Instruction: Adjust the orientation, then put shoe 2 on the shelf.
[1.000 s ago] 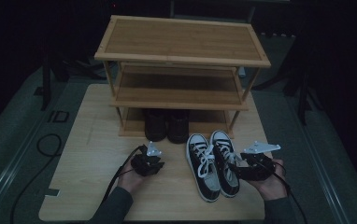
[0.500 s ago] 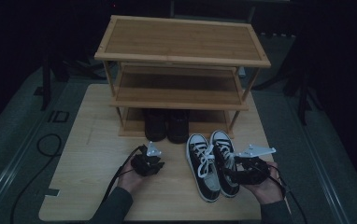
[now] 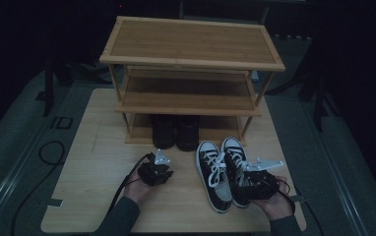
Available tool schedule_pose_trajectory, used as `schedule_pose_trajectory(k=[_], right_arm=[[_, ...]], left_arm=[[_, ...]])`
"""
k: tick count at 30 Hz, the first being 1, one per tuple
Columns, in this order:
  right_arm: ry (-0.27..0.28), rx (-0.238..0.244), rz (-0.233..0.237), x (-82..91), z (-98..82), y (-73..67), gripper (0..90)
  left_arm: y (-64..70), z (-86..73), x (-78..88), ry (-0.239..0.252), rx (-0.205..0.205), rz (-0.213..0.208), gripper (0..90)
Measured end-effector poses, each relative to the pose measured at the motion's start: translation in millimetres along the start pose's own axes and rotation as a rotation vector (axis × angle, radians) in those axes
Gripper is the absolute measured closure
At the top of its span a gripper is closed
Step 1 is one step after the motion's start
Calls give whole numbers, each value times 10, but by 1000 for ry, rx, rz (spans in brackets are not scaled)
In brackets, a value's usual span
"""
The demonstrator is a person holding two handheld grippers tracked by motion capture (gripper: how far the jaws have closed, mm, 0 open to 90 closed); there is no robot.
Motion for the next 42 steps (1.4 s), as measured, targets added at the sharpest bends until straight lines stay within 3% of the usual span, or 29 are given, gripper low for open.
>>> schedule_pose_trajectory(k=[21, 29, 36, 42], right_arm=[[-26, -17, -25, -109, 23, -22, 288], [-6, -13, -36, -48, 46, -8, 331], [-16, -9, -30, -98, 91, 20, 374], [-35, -51, -15, -211, 144, 23, 393]], left_arm=[[19, 6, -5, -3, -7, -5, 715], [22, 7, -6, -3, -10, -5, 713], [25, 6, -7, -1, -9, -6, 711], [26, 4, -6, -1, -11, -6, 708]])
Point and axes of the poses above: each handheld gripper's, and its own axes: x roughly backward along the jaws, z roughly out of its top, y roughly to its right, the point moved 5 cm from there along -x, roughly forward along the jaws, and after that the axes turned 6 degrees about x, right-handed, at the moved point
